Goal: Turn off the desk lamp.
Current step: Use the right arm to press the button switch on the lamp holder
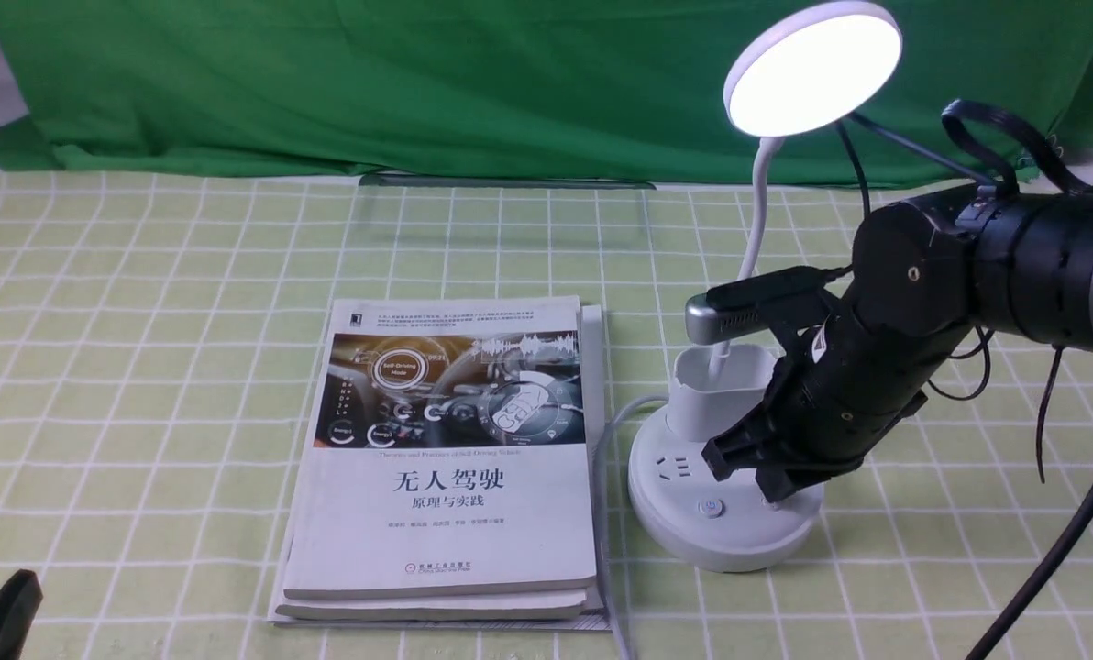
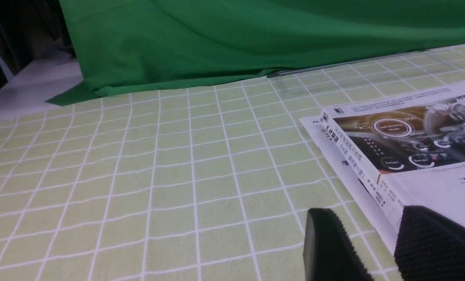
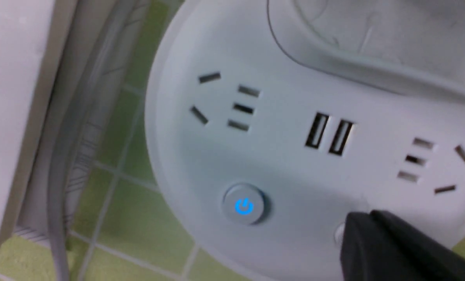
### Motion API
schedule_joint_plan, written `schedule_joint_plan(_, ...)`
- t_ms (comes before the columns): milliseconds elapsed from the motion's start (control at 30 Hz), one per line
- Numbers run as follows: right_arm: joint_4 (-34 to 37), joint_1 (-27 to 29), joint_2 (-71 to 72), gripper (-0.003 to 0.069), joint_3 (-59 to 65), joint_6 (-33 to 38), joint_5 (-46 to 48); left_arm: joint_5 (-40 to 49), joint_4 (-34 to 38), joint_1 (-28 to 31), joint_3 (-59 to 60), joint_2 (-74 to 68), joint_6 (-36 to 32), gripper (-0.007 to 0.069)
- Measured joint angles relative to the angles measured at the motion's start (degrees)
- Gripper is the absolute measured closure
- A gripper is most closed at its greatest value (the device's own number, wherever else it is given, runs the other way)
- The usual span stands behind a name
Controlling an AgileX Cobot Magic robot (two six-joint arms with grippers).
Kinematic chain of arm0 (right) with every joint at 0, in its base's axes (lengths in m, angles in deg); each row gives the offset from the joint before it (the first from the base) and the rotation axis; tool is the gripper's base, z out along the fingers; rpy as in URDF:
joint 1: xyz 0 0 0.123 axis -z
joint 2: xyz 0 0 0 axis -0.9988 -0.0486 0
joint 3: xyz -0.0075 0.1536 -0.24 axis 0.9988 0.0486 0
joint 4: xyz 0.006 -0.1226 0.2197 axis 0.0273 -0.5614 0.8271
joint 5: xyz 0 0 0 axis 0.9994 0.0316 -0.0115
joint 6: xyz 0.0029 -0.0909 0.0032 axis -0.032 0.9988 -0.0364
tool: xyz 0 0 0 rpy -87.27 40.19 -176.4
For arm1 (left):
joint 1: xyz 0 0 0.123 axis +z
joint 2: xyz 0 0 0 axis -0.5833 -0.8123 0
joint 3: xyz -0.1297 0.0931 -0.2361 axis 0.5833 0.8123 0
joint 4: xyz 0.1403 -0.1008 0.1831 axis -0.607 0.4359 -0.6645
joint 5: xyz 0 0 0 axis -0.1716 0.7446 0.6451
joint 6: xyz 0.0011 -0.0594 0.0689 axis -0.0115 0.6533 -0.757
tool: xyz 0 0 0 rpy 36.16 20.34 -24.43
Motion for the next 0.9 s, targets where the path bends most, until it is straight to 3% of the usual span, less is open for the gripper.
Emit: schedule_joint_plan(900, -0.06, 0.00, -0.95, 0.0615, 0.01, 0.00, 0.20, 0.00, 0.00, 0.00, 0.00, 0.00, 0.00, 0.0382)
